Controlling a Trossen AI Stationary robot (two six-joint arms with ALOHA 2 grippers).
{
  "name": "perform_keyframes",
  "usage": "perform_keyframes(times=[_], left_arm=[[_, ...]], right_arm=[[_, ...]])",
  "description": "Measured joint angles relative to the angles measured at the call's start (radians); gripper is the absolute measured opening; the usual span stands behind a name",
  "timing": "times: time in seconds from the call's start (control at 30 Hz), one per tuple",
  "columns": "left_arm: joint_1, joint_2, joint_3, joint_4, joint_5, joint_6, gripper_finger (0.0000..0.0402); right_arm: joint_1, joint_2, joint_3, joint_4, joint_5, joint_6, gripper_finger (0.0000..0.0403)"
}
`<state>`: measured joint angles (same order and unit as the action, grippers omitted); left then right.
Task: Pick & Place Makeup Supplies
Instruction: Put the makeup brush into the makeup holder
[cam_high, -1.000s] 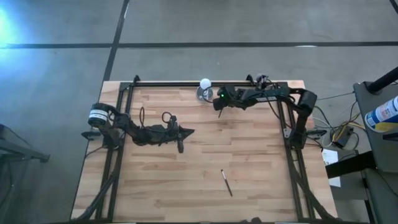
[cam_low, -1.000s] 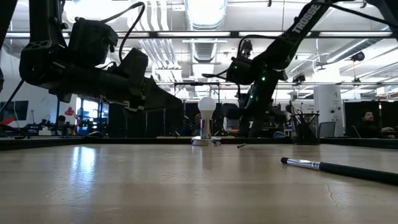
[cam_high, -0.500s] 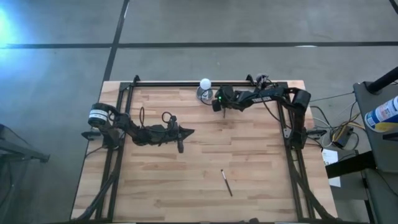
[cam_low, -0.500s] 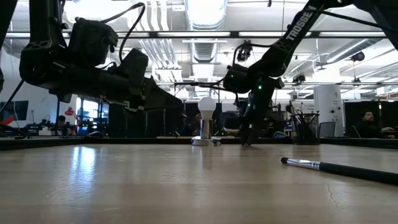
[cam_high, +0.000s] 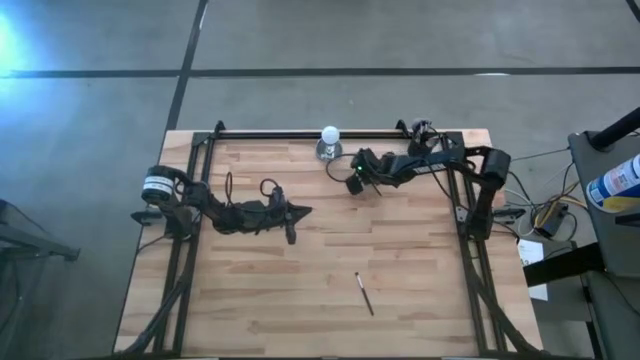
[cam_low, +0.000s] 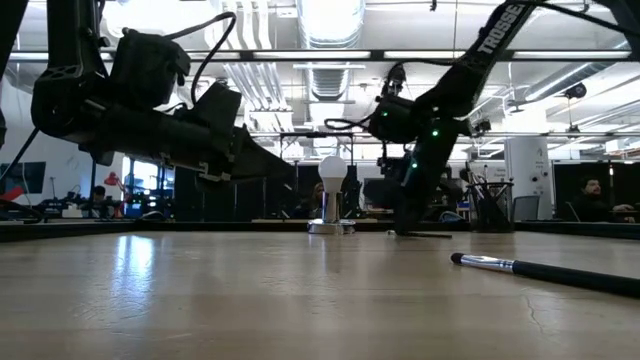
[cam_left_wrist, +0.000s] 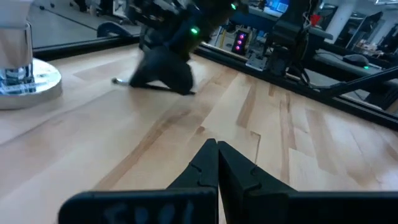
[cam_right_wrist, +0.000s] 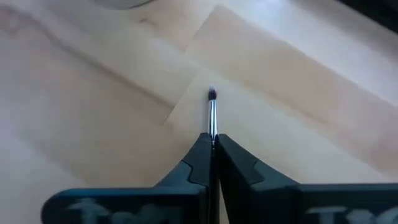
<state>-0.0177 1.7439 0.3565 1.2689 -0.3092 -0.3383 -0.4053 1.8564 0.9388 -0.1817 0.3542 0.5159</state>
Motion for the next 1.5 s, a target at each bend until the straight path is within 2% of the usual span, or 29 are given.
perform_keyframes(times=[0.27,0.43,0.6,0.77,0.87,1.0,1.27,1.37,1.5], left_arm=[[-0.003,0.0,0.004,0.09,0.027,-0.004,0.0],[-0.024,0.0,0.026,0.116,0.062,-0.025,0.0002],[-0.03,0.0,0.087,0.065,0.061,-0.046,0.0031],[-0.031,0.0,0.163,0.009,0.061,-0.046,0.0066],[-0.031,0.0,0.19,-0.017,0.07,-0.01,0.0075],[-0.032,0.0,0.197,-0.022,0.091,0.026,0.0074],[-0.032,0.0,0.193,-0.081,0.091,0.025,0.0068],[-0.032,-0.001,0.193,-0.113,0.092,0.025,0.0068],[-0.031,-0.001,0.193,-0.128,0.091,0.024,0.0068]], right_arm=[[0.104,-0.151,-0.205,0.224,-0.097,-0.065,0.0009],[0.178,-0.272,-0.346,0.437,-0.087,-0.067,0.0007],[0.231,-0.36,-0.452,0.632,-0.085,-0.067,0.0007],[0.275,-0.403,-0.498,0.742,-0.084,-0.095,0.0008],[0.283,-0.417,-0.503,0.709,-0.108,-0.121,0.0008],[0.292,-0.423,-0.483,0.566,-0.15,-0.104,0.0017],[0.401,-0.418,-0.398,0.258,-0.236,-0.112,0.009],[0.454,-0.414,-0.387,0.225,-0.236,-0.121,0.0114],[0.518,-0.414,-0.389,0.22,-0.236,-0.127,0.0124]])
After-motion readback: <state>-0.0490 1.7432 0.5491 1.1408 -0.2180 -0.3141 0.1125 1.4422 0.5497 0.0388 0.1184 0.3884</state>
